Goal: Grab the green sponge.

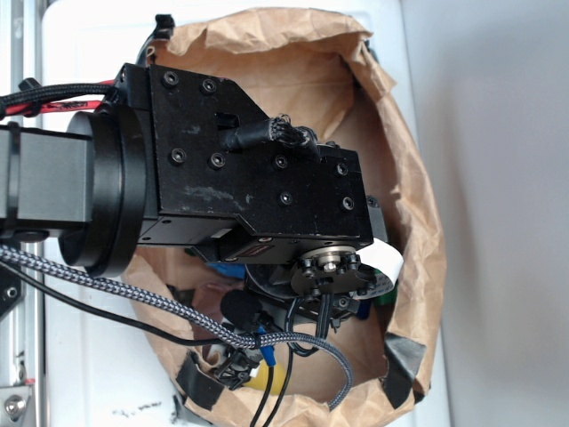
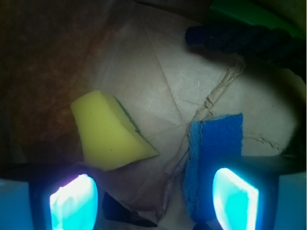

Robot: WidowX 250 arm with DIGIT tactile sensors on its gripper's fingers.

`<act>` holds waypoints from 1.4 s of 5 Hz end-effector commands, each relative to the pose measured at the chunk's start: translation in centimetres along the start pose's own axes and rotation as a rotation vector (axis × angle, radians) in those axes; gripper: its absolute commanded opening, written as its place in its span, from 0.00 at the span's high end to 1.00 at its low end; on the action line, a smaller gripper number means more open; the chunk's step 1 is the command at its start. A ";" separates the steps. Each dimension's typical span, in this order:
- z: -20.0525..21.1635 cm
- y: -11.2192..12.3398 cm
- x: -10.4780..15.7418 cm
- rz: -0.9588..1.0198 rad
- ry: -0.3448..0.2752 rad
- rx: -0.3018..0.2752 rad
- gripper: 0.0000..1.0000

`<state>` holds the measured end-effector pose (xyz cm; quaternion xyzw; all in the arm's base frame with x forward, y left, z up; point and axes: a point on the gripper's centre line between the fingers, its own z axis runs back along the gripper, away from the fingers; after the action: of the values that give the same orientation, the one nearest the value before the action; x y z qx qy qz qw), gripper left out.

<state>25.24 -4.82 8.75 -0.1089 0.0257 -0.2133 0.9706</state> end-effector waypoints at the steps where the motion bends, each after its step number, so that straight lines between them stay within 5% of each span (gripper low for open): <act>1: 1.3 1.6 1.8 -0.033 -0.111 0.040 0.00; 4: -1.6 -0.5 1.3 -0.149 -0.096 0.047 0.00; 7: -2.0 -2.9 0.8 -0.306 -0.047 -0.157 0.00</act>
<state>24.27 -8.32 6.10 -0.1874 0.0216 -0.3379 0.9221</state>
